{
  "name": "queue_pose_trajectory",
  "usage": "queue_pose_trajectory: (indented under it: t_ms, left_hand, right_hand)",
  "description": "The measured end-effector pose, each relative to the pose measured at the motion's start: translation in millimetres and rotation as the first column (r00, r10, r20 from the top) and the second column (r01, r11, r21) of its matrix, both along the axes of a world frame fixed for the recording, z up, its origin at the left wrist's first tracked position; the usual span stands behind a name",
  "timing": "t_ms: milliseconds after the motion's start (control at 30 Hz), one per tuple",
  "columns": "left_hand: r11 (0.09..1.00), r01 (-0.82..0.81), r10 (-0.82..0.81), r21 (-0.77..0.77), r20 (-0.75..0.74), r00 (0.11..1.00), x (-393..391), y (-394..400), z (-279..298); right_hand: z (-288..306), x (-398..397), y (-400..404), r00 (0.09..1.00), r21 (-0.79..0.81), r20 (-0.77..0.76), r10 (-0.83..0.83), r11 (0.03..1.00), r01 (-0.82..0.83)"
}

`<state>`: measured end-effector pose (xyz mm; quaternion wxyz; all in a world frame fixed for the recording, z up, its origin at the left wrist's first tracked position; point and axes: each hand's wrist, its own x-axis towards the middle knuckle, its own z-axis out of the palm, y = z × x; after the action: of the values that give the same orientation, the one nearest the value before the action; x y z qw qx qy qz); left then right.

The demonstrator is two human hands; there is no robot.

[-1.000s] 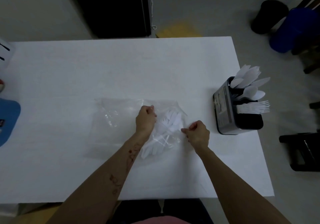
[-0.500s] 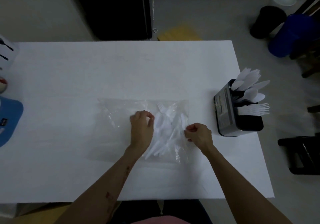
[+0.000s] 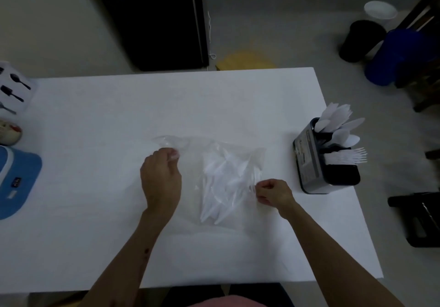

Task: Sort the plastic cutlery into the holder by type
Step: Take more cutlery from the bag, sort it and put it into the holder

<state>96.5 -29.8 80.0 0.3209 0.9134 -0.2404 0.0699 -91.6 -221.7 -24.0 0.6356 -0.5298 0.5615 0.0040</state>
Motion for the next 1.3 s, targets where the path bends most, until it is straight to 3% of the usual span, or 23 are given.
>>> queue_pose_trajectory:
  t_ms: [167, 333, 467, 667, 733, 867, 933, 1000, 1100, 1233, 1300]
  left_hand:
    - [0.992, 0.116, -0.104, -0.055, 0.194, 0.975, -18, -18, 50]
    - [0.986, 0.108, -0.087, -0.126, 0.163, 0.983, -26, -23, 74]
    - [0.993, 0.026, -0.019, -0.118, 0.057, 0.998, -19, -19, 68]
    - [0.996, -0.048, 0.055, -0.081, 0.082, 0.995, -20, -7, 56]
    - [0.994, -0.105, 0.107, -0.021, 0.105, 0.989, -16, -1, 42]
    - [0.929, -0.232, 0.188, 0.287, 0.175, 0.967, -7, 13, 12]
    - [0.909, -0.115, 0.036, 0.400, 0.199, 0.979, -8, 11, 0]
    - [0.859, 0.153, -0.264, 0.488, 0.167, 0.950, -14, 2, -18]
    - [0.621, 0.442, -0.580, 0.647, 0.000, 0.815, -26, -13, -54]
    - [0.454, 0.539, -0.543, 0.709, -0.259, 0.798, -34, -18, -89]
    - [0.454, 0.585, -0.507, 0.672, -0.345, 0.790, -35, -17, -99]
  right_hand:
    - [2, 0, 0, 0.996, 0.104, 0.086, -0.003, 0.995, -0.006]
    - [16, 1, -1, 0.986, 0.237, 0.166, 0.013, 0.970, -0.052]
    - [18, 11, 4, 0.996, 0.203, 0.091, 0.004, 0.979, -0.023]
    - [15, 32, 16, 0.988, -0.014, -0.154, -0.012, 1.000, 0.010]
    - [17, 39, 22, 0.978, -0.071, -0.210, -0.002, 0.997, -0.013]
    - [17, 49, 30, 0.955, -0.152, -0.296, -0.014, 0.988, -0.033]
    - [13, 52, 30, 0.955, -0.155, -0.295, -0.038, 0.988, -0.008]
    - [8, 53, 29, 0.962, -0.158, -0.267, -0.055, 0.987, 0.013]
    - [8, 54, 30, 0.964, -0.181, -0.260, -0.047, 0.983, -0.001]
    - [15, 57, 30, 0.971, -0.161, -0.221, -0.089, 0.985, 0.054]
    - [16, 57, 30, 0.975, -0.152, -0.195, -0.110, 0.985, 0.080]
